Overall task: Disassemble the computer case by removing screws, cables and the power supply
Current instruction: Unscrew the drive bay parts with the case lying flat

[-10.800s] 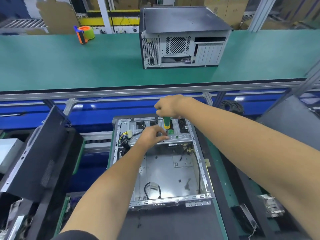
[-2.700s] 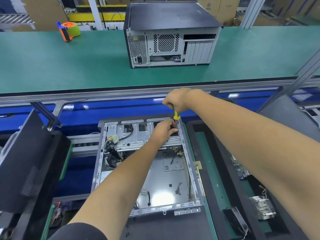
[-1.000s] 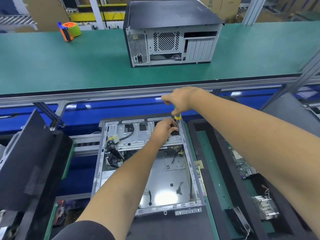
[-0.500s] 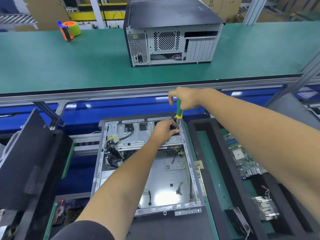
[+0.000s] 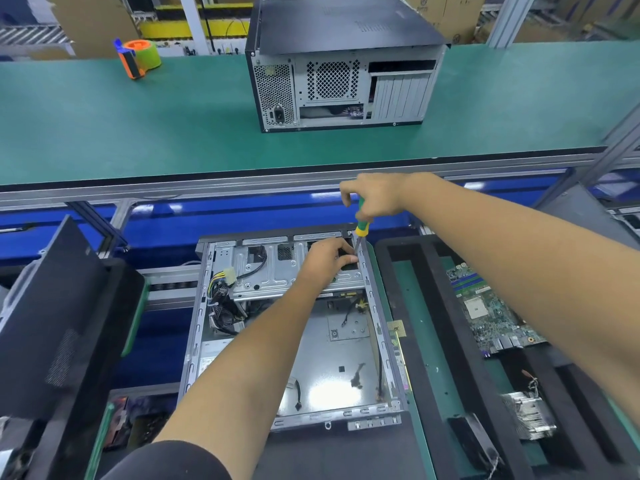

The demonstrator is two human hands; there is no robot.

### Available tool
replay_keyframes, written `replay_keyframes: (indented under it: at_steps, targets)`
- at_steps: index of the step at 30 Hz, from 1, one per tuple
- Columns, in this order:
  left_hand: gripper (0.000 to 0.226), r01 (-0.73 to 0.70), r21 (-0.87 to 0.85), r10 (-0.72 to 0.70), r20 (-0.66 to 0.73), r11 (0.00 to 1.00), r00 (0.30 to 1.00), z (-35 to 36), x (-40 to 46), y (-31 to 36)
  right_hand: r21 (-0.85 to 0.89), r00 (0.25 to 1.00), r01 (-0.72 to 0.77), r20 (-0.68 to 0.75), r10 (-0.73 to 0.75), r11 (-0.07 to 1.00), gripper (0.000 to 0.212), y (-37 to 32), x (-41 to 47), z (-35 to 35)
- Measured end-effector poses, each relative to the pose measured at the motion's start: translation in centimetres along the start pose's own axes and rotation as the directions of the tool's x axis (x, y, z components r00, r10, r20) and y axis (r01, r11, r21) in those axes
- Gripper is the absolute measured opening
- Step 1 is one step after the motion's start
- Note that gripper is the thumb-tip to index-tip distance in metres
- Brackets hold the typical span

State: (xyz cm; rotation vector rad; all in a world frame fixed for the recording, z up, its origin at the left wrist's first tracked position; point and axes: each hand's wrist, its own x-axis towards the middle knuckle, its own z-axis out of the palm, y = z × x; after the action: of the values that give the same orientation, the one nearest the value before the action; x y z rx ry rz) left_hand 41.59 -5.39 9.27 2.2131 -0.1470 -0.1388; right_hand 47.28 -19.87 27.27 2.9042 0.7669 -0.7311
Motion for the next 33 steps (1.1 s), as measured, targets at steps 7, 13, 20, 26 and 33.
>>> replay_keyframes:
  at_steps: [7,13,20,26,33]
  targets:
    - [0.021,-0.024,0.011,0.024,0.007,1.000,1.000,-0.1,-0.1,0.1,-0.193,0.998,-0.017,-0.067,0.004,0.981,0.003,-0.3,0.3,-0.1]
    - [0.022,-0.022,0.014,0.022,0.008,1.000,1.000,-0.1,-0.1,0.1,-0.166,0.999,-0.035,-0.023,0.031,0.985,0.019,-0.4,-0.1,-0.1]
    - [0.021,-0.024,0.019,0.024,0.001,1.000,1.000,0.0,0.0,-0.1,-0.151,0.999,-0.017,-0.040,0.011,0.988,0.012,-1.1,-0.1,-0.3]
    - [0.020,-0.020,0.036,0.019,0.003,0.999,1.000,0.0,0.0,-0.1,-0.225,0.995,-0.079,-0.074,0.064,0.971,0.020,-2.1,-0.1,-0.1]
    - [0.021,-0.013,0.001,0.013,0.022,1.000,1.000,-0.3,-0.3,0.3,0.039,0.999,0.022,0.026,-0.023,0.999,0.025,-1.5,-0.1,-0.2]
